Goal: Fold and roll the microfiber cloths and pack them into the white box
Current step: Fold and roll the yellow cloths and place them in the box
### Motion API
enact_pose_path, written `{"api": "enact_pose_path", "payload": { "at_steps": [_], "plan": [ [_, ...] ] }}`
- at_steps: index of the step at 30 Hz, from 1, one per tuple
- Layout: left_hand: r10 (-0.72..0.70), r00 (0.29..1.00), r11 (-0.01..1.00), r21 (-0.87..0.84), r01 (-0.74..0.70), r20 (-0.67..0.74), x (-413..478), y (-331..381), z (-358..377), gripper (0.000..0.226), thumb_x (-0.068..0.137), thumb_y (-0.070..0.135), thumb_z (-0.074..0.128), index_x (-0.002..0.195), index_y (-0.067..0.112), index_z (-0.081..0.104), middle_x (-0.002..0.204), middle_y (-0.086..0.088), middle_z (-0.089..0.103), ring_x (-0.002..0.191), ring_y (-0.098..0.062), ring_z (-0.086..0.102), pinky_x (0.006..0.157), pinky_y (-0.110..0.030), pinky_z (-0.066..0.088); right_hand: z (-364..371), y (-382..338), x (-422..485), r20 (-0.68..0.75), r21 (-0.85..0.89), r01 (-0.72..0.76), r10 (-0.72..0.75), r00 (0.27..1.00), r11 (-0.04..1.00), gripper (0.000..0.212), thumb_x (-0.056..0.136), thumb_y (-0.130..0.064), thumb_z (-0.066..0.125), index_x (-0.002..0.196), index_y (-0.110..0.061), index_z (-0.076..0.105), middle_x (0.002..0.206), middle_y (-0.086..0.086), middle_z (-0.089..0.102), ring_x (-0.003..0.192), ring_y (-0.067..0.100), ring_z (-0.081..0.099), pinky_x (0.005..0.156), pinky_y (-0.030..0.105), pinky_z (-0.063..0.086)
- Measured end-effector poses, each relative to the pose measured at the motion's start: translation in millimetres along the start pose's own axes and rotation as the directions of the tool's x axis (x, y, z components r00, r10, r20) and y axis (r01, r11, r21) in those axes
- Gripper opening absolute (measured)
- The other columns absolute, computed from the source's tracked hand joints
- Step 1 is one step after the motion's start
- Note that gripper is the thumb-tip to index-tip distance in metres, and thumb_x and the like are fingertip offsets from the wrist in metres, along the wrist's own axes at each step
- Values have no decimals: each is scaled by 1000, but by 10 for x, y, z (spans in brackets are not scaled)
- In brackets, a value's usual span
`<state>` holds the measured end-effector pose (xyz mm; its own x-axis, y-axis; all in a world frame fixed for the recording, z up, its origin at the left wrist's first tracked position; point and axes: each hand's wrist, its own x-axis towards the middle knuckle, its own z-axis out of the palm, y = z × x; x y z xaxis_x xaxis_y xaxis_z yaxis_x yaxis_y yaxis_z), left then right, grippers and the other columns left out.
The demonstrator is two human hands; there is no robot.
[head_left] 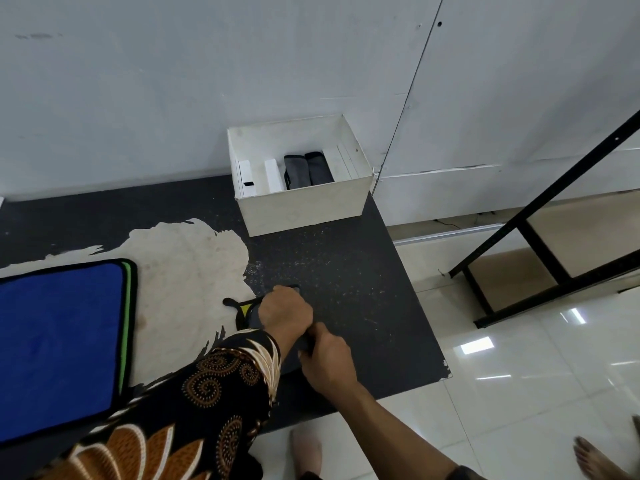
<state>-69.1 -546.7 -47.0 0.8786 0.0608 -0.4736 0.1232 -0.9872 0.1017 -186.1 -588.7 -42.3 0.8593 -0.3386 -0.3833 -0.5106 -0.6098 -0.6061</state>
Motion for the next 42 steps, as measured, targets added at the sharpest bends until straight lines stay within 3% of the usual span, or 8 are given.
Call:
{"api": "enact_pose_path", "payload": {
  "at_steps": [8,11,16,23,28,31,37,42],
  "plan": [
    [40,991,996,-87,-29,131,66,-144,-162,46,98,39,45,132,8,48,130,-11,58,118,-28,57,82,-35,45,16,-38,-53,-19,-89,-19,17,1000,996,30,88,-33,66,112,-20,54,104,0,65,93,20,64,77,34,55],
    [82,977,975,-217,-38,196,112,-259,-209,44,98,35,47,131,6,51,129,-14,59,117,-30,58,90,-35,50,46,-46,-99,-39,-145,-37,32,999,989,25,87,-34,65,106,-20,56,103,0,65,90,19,64,72,30,53],
    [151,967,929,-364,-67,206,137,-440,-268,31,93,30,57,110,6,65,110,-14,67,99,-29,66,81,-36,56,51,-43,-162,-64,-175,-54,44,997,983,19,90,-31,62,103,-21,53,96,-1,66,85,18,65,69,30,54],
    [38,987,803,-592,64,159,133,-718,-408,14,86,23,61,85,9,59,83,-8,61,76,-22,58,54,-28,38,108,-117,-257,-136,-171,41,-65,989,984,20,86,-27,64,92,-26,44,93,-8,56,79,11,56,65,23,45],
    [10,984,668,-734,125,177,222,-868,-370,19,81,19,66,92,5,66,96,-22,65,84,-28,63,69,-35,55,173,-171,-282,-158,-237,171,-211,964,956,21,85,-24,66,93,-27,47,93,-9,53,81,8,52,67,22,46],
    [22,981,612,-778,141,194,212,-899,-363,3,86,11,64,86,8,64,91,-16,66,90,-31,66,80,-41,60,233,-158,-274,-145,-318,244,-302,942,916,25,78,-23,74,92,-27,54,89,-8,55,77,7,53,59,20,46],
    [-2,980,597,-786,161,199,230,-990,-367,6,84,4,58,82,7,63,80,-15,62,75,-30,63,77,-41,58,297,-141,-262,-20,-450,368,-421,907,814,33,66,-29,84,90,-27,62,85,-5,53,69,9,51,48,17,38],
    [-31,979,613,-770,178,201,253,-1078,-366,11,83,6,55,86,3,65,83,-17,65,76,-31,66,69,-37,58,335,-132,-242,71,-472,475,-505,860,743,20,89,-31,64,108,-25,64,104,-1,52,88,14,50,63,22,44]
  ]
}}
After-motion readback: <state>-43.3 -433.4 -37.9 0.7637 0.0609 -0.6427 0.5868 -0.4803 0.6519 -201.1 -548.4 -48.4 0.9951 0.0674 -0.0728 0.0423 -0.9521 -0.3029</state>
